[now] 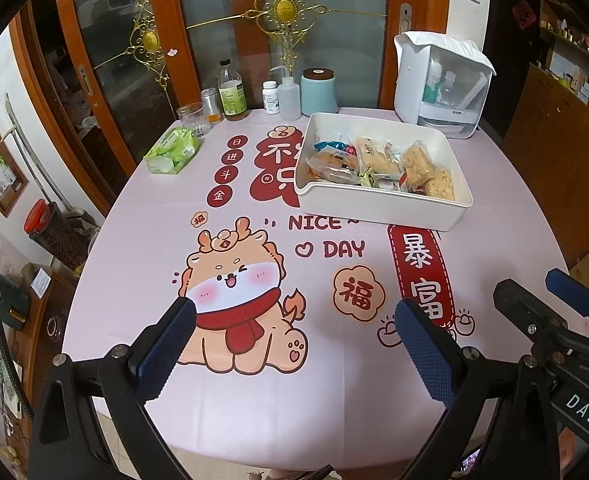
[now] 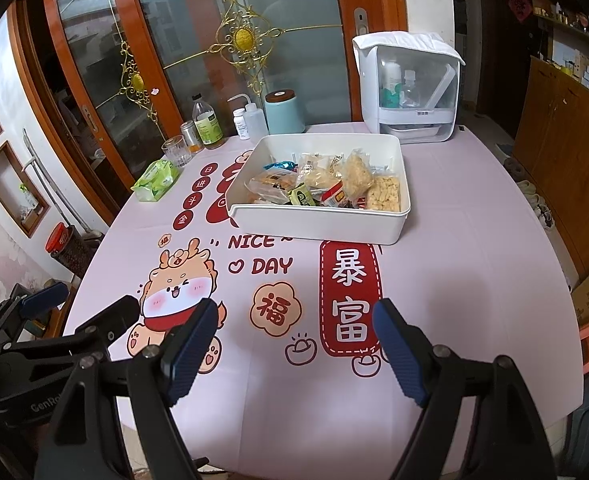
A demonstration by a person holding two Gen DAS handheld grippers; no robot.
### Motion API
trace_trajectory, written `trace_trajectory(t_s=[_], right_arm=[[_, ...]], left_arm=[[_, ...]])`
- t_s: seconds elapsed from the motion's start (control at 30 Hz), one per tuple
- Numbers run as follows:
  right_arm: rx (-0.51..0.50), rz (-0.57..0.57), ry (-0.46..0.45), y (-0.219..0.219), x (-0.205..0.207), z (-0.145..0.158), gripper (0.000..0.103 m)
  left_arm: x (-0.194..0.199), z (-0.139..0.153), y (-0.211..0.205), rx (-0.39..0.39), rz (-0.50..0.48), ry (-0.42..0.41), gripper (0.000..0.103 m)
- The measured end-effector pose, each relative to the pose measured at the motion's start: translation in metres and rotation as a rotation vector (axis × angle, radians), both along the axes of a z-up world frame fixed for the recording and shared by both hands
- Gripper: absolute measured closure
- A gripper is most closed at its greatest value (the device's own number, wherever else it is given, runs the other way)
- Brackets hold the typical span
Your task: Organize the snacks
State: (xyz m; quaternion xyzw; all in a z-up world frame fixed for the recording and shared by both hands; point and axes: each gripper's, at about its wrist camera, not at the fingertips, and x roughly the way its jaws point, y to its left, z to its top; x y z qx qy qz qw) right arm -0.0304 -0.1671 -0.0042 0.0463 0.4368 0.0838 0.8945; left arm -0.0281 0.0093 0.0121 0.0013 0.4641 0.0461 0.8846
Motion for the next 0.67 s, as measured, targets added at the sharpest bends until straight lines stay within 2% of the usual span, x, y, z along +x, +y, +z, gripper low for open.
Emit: trace_trajectory(t_s=[0.67], right_arm=[[0.001, -0.002, 0.002, 0.0008, 0.0011, -0.0006, 0.023]], left_arm=[[0.0003, -0.0022, 0.0, 0.0, -0.002, 0.008, 0.004]])
